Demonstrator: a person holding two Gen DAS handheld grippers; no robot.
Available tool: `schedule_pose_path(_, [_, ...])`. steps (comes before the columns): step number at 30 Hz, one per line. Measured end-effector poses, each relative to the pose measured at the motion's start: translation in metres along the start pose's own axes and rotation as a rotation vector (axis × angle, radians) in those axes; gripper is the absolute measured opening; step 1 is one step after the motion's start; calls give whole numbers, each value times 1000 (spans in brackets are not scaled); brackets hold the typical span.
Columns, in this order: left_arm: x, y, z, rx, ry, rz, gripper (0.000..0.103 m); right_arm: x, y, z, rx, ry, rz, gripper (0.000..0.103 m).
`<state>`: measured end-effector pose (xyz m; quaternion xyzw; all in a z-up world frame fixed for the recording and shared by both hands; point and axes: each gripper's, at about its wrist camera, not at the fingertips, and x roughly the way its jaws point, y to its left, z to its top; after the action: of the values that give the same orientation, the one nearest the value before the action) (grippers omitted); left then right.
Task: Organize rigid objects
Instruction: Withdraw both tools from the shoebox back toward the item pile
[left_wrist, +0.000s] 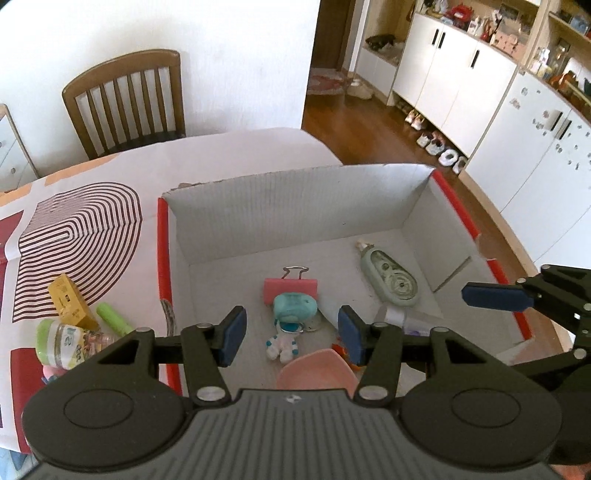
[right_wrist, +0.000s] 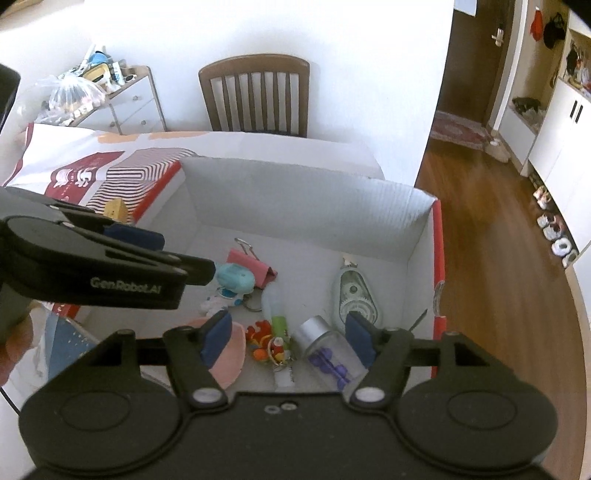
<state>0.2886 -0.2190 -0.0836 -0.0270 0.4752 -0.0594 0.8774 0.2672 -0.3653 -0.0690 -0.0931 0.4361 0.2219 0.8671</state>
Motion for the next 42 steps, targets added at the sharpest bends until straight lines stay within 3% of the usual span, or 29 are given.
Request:
schedule_pose_path(9, [-40, 6, -14, 23, -78, -11, 54, -21, 15, -1, -4, -47, 19, 74])
schedule_pose_path(17, [-72, 29, -31, 44, -158, -13, 54, -38, 31, -6, 25, -96, 33, 78])
schedule_pose_path(25, [-86, 64, -47, 22, -189, -38, 54, -41, 57, -12, 63, -118, 41, 83])
schedule_pose_path(28, [-90, 79, -53, 9, -206, -36, 66, -42, 69, -12, 72, -129, 44, 85])
schedule_pose_path(36, [-102, 123, -68, -11, -236, -25, 69, -41, 109, -9, 90, -154, 58, 100])
schedule_pose_path(42, [-112, 157, -82, 0, -276, -20, 74, -32, 136, -3, 105, -156, 68, 102])
